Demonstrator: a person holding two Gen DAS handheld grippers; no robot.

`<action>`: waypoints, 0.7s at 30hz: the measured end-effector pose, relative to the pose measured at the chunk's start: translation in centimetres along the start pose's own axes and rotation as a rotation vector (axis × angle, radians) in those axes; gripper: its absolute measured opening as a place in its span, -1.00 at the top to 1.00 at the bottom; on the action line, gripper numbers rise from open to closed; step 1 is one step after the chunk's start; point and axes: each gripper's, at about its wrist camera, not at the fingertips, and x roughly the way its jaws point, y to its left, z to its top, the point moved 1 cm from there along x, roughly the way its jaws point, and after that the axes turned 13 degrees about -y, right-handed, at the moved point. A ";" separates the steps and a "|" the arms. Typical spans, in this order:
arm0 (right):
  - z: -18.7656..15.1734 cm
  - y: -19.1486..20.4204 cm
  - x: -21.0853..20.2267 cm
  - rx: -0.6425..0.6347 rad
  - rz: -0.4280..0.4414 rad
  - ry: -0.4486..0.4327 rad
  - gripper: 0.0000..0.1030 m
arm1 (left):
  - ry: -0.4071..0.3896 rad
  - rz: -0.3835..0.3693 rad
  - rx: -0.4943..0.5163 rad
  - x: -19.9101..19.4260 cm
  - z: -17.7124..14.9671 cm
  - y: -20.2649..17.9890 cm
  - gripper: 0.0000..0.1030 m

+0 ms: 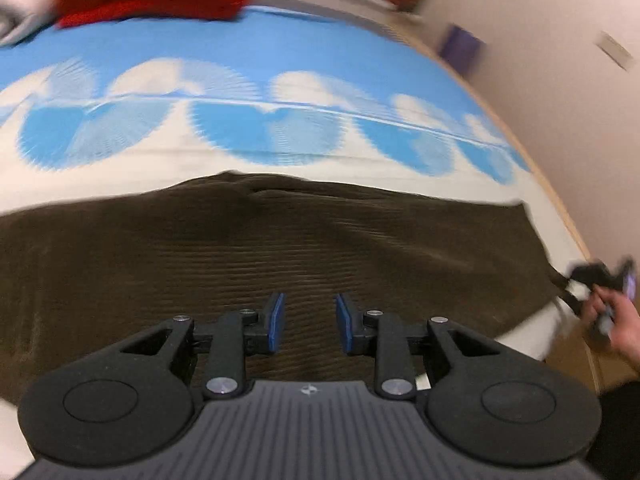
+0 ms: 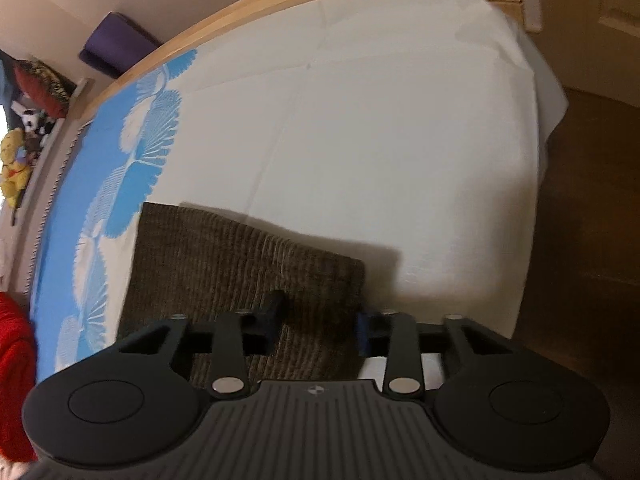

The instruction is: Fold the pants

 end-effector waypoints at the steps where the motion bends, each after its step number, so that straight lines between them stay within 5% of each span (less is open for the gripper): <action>1: -0.2 0.6 -0.2 -0.031 -0.010 -0.017 0.51 | -0.010 0.008 -0.021 -0.1 0.2 0.5 0.40; 7: -1.3 4.6 -3.4 -0.175 -0.008 -0.160 0.59 | -0.056 0.096 -0.103 -1.0 1.3 4.5 0.40; 13: -4.3 14.4 -10.9 -0.485 0.171 -0.343 0.61 | -0.095 0.140 -0.088 -2.1 1.4 6.9 0.40; 17: -11.7 21.9 -18.2 -0.832 0.418 -0.450 0.61 | -0.116 0.141 -0.057 -3.2 0.1 8.2 0.40; 21: -23.7 25.0 -24.5 -1.170 0.691 -0.501 0.61 | -0.141 0.169 -0.057 -3.7 -1.1 10.3 0.40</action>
